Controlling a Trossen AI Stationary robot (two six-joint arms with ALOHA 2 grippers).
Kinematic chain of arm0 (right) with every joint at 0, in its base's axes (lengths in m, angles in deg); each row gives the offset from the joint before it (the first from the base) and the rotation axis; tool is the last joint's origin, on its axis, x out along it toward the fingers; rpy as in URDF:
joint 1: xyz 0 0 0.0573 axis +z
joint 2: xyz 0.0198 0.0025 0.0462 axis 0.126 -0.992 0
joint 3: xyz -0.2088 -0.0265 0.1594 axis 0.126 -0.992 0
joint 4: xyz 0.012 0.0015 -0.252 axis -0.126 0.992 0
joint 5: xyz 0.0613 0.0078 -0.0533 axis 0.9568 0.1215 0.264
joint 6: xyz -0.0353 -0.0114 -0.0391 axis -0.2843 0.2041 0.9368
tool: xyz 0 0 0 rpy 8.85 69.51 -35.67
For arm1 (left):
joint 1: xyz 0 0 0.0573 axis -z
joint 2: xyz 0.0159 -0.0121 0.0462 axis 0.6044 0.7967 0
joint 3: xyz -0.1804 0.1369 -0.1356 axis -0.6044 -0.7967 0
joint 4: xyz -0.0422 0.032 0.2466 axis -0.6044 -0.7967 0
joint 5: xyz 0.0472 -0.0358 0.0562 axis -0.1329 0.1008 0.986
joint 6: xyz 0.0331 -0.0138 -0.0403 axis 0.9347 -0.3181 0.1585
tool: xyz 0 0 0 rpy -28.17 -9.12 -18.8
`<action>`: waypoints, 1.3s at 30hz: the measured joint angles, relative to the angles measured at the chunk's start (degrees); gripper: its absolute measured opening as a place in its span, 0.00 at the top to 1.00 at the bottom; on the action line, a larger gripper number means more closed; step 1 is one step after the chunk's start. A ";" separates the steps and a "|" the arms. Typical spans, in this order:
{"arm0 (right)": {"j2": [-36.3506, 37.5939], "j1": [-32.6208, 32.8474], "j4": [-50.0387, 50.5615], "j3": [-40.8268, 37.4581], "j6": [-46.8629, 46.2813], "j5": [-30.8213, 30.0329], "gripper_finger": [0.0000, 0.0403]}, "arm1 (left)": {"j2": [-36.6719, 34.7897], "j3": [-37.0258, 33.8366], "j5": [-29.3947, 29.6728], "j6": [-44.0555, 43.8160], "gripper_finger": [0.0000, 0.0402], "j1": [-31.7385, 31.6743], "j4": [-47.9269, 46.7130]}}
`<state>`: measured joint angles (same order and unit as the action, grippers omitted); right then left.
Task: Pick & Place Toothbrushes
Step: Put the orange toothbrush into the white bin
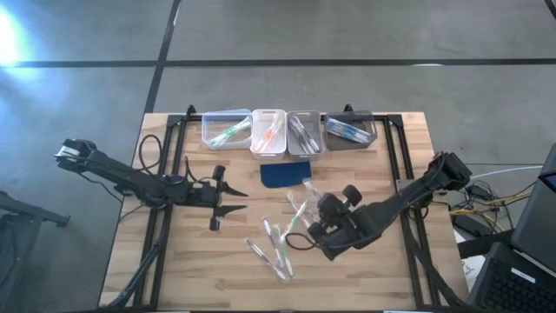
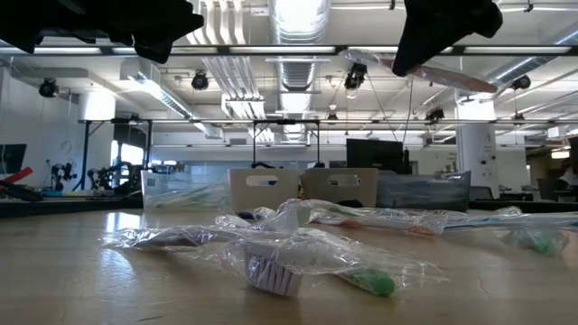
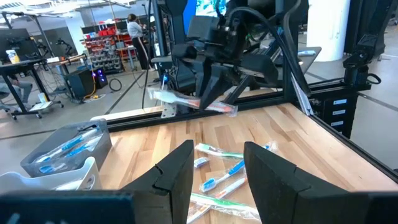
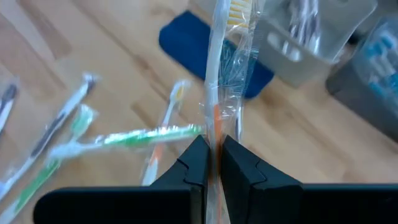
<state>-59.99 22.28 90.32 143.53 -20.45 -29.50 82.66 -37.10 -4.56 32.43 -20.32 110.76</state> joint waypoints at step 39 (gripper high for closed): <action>-0.02 -11.23 -39.91 -11.11 40.66 0.28 0.95 | 0.00 0.00 2.16 -0.79 0.63 0.00 0.29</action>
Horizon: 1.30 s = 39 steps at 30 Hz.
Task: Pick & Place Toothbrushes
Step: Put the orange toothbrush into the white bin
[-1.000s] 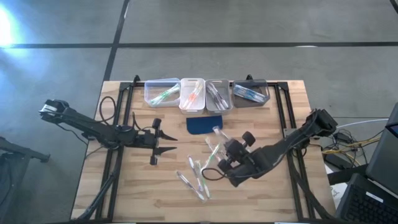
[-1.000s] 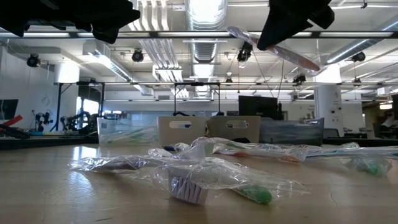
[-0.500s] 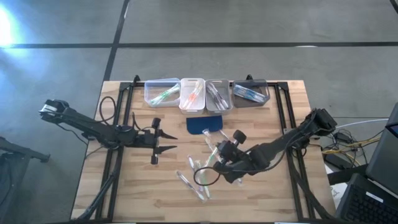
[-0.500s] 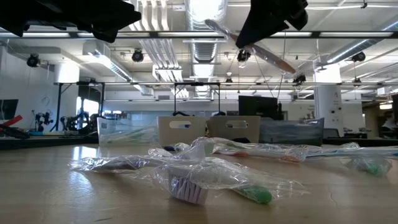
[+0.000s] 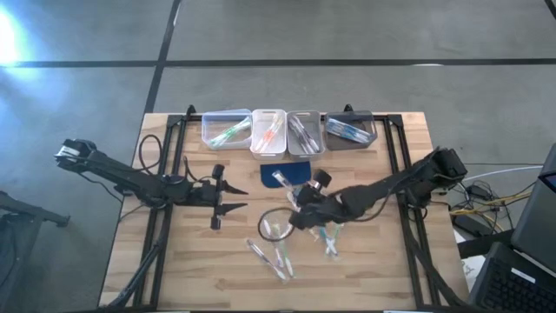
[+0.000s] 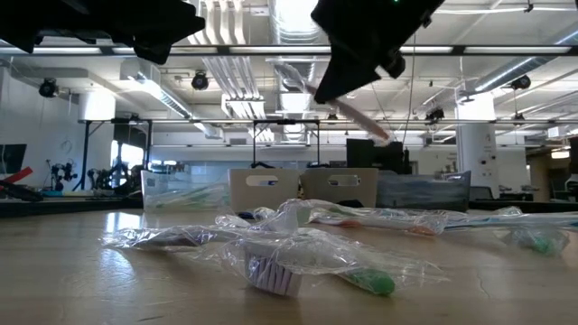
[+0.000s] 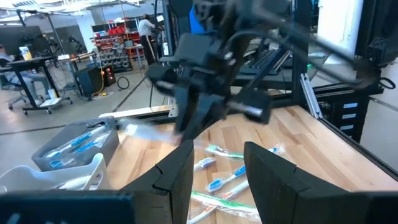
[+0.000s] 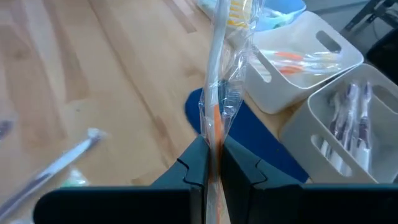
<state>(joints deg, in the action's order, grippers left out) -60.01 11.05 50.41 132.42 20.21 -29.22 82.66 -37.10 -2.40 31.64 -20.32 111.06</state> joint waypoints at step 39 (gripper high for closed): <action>9.99 -3.53 -81.43 -26.03 45.98 34.54 0.95 | 21.97 11.55 -2.69 9.18 0.63 -0.02 17.00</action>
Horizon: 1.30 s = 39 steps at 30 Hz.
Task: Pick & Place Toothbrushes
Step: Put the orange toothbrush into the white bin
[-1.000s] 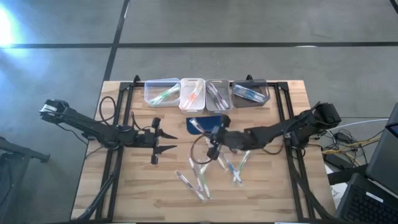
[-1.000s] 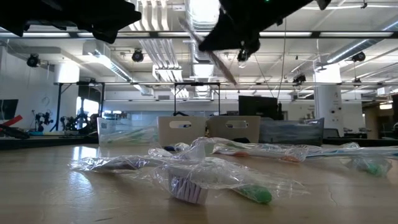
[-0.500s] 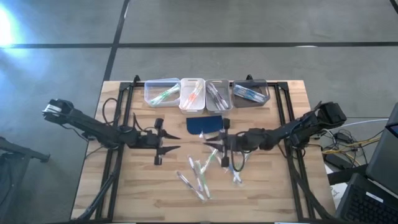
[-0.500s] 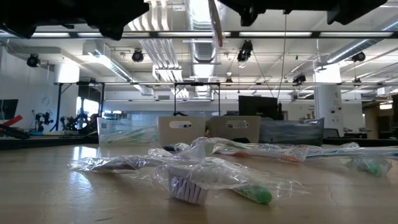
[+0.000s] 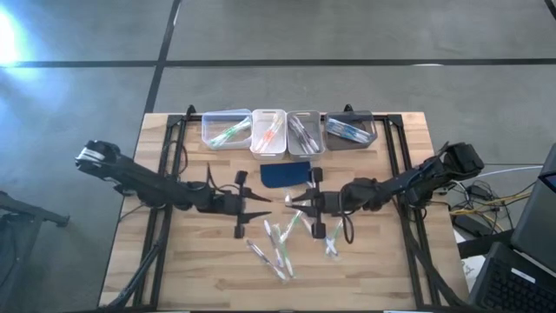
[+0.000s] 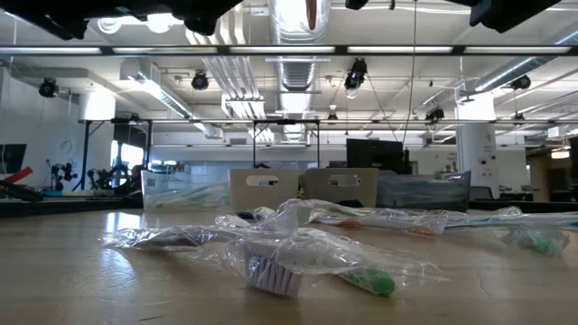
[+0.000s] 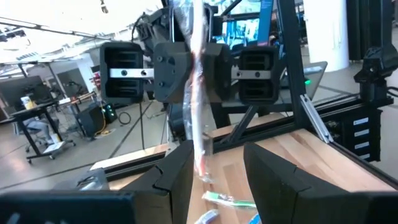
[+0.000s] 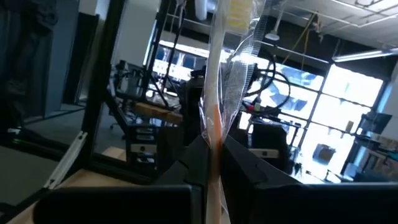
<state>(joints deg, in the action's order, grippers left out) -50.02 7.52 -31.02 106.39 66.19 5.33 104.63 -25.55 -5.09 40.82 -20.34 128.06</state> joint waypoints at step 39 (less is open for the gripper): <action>0.00 1.65 -0.73 0.03 0.20 6.05 0.95 | 12.35 13.62 0.04 6.70 0.63 -0.65 0.19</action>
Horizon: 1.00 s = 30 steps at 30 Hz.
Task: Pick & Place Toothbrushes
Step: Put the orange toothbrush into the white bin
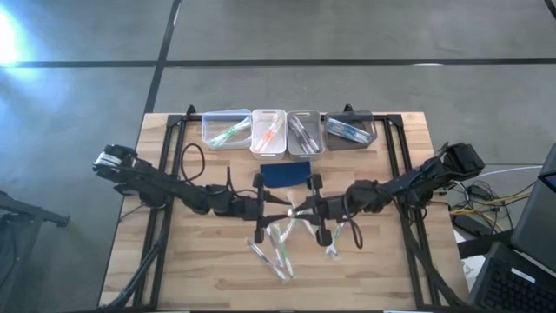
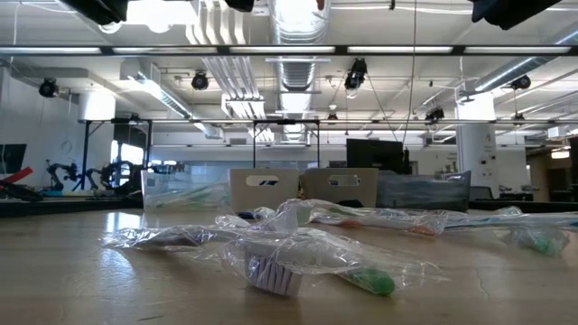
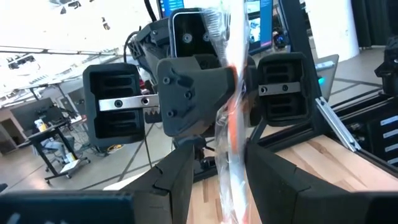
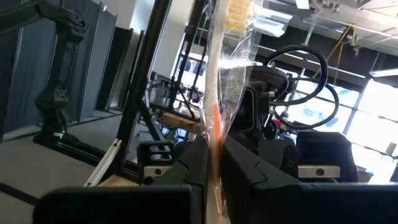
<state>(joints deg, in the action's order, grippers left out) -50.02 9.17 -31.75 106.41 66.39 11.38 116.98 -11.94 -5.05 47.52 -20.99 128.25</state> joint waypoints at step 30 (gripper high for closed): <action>-0.11 -1.05 -0.78 0.24 1.53 0.98 0.94 | 3.93 2.13 -2.24 -0.91 0.69 -0.75 -0.28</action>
<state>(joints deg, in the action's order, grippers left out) -50.13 8.12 -32.53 106.65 67.92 12.35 120.91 -9.81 -7.28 46.61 -21.74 127.97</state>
